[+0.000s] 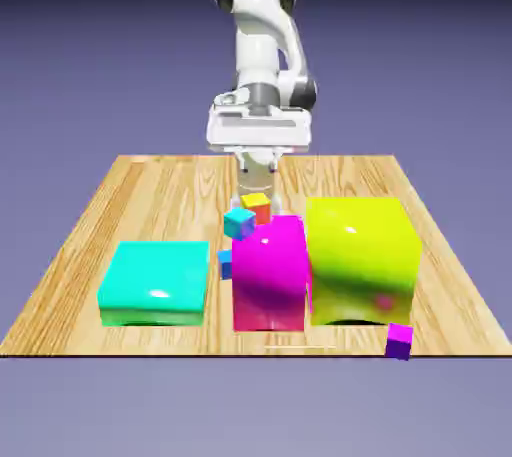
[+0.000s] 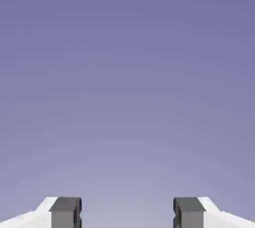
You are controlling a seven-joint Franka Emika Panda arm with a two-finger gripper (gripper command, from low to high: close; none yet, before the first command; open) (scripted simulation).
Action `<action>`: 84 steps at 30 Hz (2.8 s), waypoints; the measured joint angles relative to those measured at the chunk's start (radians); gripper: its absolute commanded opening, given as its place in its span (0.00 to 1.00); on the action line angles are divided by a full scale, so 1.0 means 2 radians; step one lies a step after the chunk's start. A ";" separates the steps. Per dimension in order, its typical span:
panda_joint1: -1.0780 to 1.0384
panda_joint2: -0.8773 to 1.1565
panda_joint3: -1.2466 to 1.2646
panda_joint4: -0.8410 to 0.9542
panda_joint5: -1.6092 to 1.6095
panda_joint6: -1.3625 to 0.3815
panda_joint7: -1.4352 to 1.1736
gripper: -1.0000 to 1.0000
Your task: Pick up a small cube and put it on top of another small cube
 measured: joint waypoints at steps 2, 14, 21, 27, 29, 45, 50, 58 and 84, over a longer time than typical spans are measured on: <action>0.007 0.022 0.000 0.021 0.006 -0.018 -0.043 0.50; 0.050 0.157 -0.003 0.148 0.040 -0.129 -0.304 0.50; 0.076 0.236 -0.005 0.222 0.060 -0.193 -0.457 0.50; 0.097 0.304 -0.006 0.286 0.077 -0.248 -0.587 0.50; 0.104 0.326 -0.006 0.307 0.082 -0.267 -0.631 0.50; 0.160 0.506 -0.010 0.476 0.128 -0.414 -0.979 0.50; 0.178 0.562 -0.011 0.529 0.142 -0.460 -1.087 0.50; 0.204 0.644 -0.012 0.606 0.163 -0.527 -1.246 0.50; 0.394 0.728 -0.239 0.606 0.361 -0.560 -1.349 0.00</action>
